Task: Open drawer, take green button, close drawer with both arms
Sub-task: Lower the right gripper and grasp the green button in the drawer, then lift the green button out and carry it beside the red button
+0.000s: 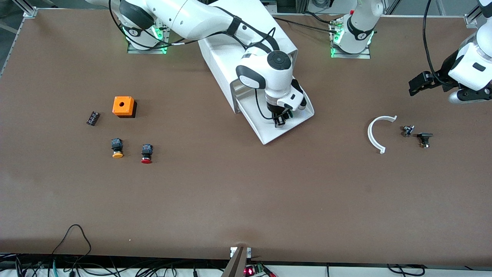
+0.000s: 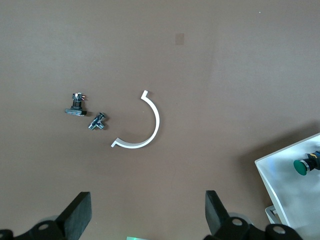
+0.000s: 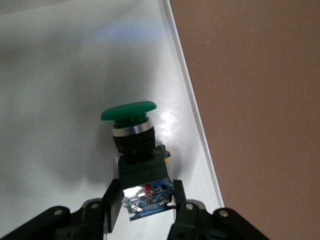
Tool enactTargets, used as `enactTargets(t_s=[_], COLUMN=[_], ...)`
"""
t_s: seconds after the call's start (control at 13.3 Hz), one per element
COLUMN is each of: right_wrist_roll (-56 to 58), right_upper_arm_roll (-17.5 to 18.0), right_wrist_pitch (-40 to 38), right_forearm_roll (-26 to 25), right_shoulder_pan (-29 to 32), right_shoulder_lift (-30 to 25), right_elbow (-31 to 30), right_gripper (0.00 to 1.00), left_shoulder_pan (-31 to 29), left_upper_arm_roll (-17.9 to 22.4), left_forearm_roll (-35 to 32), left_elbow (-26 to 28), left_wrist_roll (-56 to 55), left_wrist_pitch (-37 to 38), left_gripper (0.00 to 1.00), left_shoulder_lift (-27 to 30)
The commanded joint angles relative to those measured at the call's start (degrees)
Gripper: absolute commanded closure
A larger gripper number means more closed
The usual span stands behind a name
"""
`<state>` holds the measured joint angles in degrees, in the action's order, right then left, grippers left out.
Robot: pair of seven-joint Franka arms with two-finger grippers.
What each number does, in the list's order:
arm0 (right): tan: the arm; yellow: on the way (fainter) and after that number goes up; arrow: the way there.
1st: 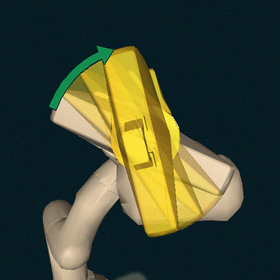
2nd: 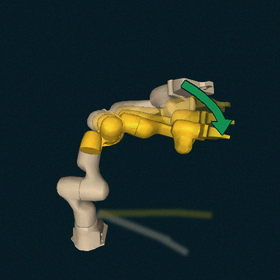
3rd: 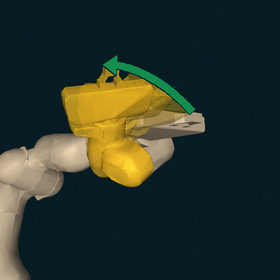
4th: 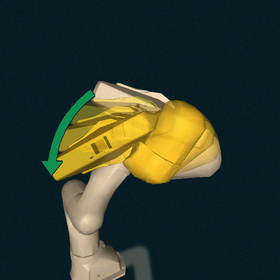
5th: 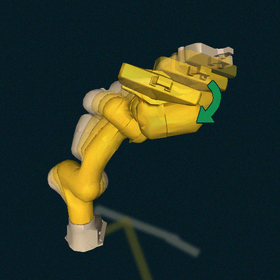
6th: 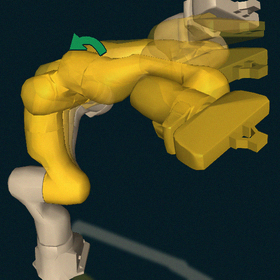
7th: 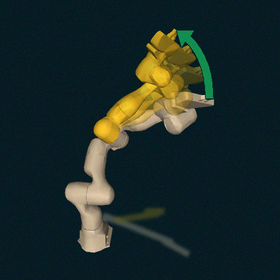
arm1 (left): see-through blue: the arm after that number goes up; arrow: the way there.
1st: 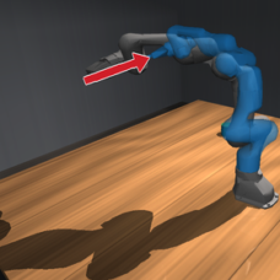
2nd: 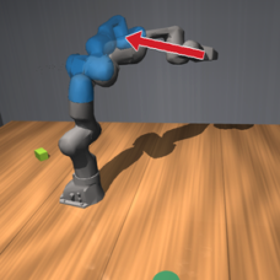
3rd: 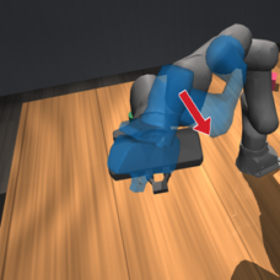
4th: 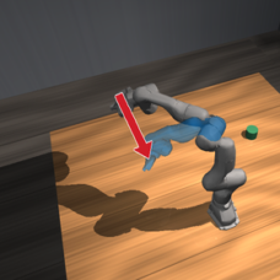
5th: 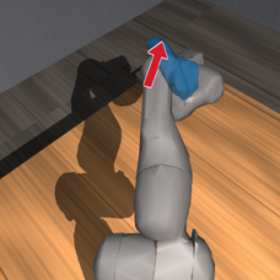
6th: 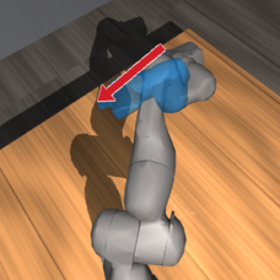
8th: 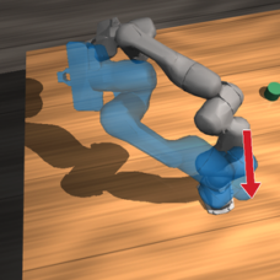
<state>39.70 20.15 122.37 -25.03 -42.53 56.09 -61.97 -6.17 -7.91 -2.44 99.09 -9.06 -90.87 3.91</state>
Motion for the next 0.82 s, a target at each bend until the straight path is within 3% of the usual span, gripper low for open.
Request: enactTargets(t_s=[0.0,0.22,0.6,0.75], right_wrist_roll=[-0.76,-1.81,-15.85,-20.86], right_upper_arm_roll=[-0.55,-0.55,-0.81,-2.74], right_wrist_pitch=[-0.03,-0.46,-1.78,-1.7], right_forearm_roll=[-1.34,-1.25,-0.9,-0.37], right_shoulder_pan=[-1.67,-2.38,-0.81,1.56], right_shoulder_lift=[1.04,0.43,-6.85,-9.93], right_elbow=[1.86,1.86,1.24,0.98], right_gripper=[0.66,0.75,0.76,0.76], left_shoulder_pan=[-0.25,-0.25,-0.16,0.02], left_upper_arm_roll=[0.0,0.0,-0.09,0.0], left_forearm_roll=[0.34,0.25,-0.46,-0.63], left_elbow=[-0.92,-0.92,-1.09,-0.66], left_wrist_roll=[-0.26,-0.26,-0.17,-0.08], left_wrist_pitch=[0.26,-0.01,-0.97,-2.9], left_gripper=[0.0,0.0,0.0,0.0], left_shoulder_lift=[-0.22,-0.22,-0.22,-1.09])
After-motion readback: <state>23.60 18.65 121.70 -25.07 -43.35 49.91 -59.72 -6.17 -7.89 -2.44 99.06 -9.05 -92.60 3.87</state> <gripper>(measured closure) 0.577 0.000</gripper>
